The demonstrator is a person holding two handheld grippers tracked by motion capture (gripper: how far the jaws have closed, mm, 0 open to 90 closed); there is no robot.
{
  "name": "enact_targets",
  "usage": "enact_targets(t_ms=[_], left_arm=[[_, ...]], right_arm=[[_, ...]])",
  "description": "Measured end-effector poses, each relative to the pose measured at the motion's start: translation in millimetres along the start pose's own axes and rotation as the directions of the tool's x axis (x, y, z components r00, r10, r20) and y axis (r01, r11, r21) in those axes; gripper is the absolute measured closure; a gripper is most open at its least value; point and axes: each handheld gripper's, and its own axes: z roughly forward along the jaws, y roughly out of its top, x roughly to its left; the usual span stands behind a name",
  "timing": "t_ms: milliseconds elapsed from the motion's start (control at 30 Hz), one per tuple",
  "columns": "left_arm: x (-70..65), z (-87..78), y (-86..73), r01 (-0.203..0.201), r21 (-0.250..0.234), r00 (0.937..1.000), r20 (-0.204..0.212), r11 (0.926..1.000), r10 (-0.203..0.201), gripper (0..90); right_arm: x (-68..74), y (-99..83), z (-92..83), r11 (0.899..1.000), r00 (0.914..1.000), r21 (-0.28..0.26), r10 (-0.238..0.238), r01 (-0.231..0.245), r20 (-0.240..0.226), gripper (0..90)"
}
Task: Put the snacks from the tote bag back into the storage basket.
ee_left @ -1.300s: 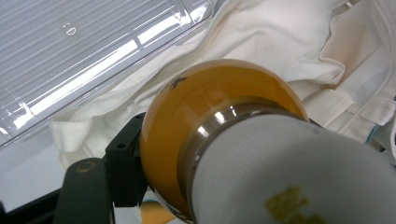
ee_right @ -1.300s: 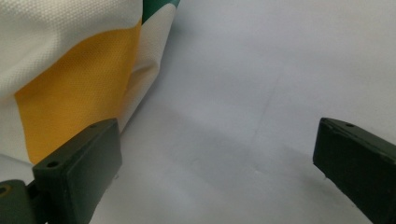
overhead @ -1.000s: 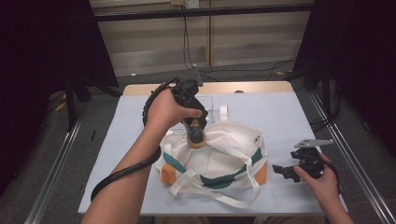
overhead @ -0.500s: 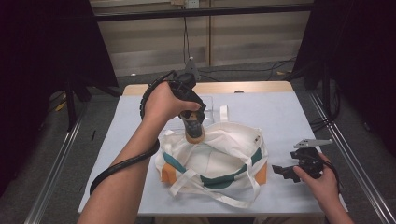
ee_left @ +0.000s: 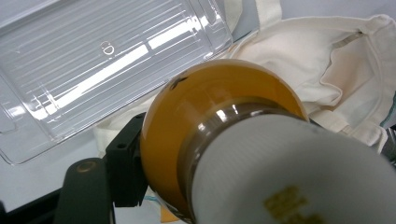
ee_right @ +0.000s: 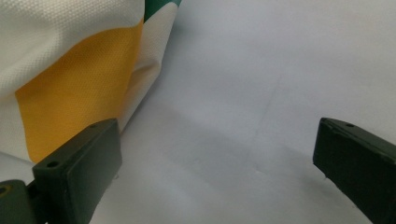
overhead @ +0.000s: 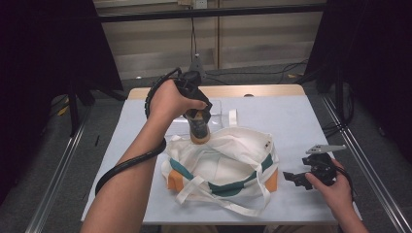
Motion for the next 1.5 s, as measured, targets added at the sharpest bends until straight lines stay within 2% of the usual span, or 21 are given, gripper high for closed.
enact_targets(t_ms=[567,733,767,833,867,1100,1267,1433,1500], left_arm=[[6.5,-1.6,13.4,0.006,-0.002,1.0000,0.003,1.0000,-0.006,30.0],[7.8,-1.3,17.0,0.007,0.002,0.9999,-0.015,1.0000,-0.007,30.0],[8.3,-0.3,17.8,0.011,-0.006,0.9999,-0.003,0.9999,-0.011,30.0],[9.1,-0.4,19.3,0.012,0.000,0.9999,-0.012,0.9999,-0.012,30.0],[9.5,0.3,20.2,0.009,-0.008,1.0000,-0.002,0.9999,-0.009,30.0],[13.9,-0.3,26.0,0.004,0.001,0.9999,-0.013,1.0000,-0.004,30.0],[17.5,1.6,29.3,0.023,-0.004,0.9997,-0.004,0.9997,-0.023,30.0],[19.3,2.1,32.4,0.015,-0.009,0.9998,-0.015,0.9998,-0.015,30.0],[19.1,3.4,33.7,0.024,-0.013,0.9997,-0.011,0.9996,-0.024,30.0]], right_arm=[[-0.3,-0.4,0.3,1.000,1.0000,0.003,0.004,-0.004,-0.003,0.8],[0.7,-0.3,1.0,1.000,1.0000,0.007,0.002,-0.002,0.000,0.8],[0.7,-0.3,1.0,1.000,1.0000,0.007,0.002,-0.002,0.000,0.8],[0.5,-0.2,1.4,1.000,1.0000,0.004,-0.005,0.005,-0.002,0.8],[0.4,-0.3,1.5,1.000,1.0000,0.005,-0.004,0.004,-0.003,0.8],[0.5,-0.3,2.2,1.000,1.0000,0.009,-0.003,0.003,-0.005,0.8],[-0.3,-0.3,2.6,1.000,1.0000,0.012,-0.002,0.002,-0.005,0.8],[0.2,-0.1,2.8,1.000,1.0000,0.017,-0.002,0.003,-0.006,0.8],[0.6,0.1,3.0,1.000,1.0000,0.019,-0.001,0.001,-0.006,0.8]])
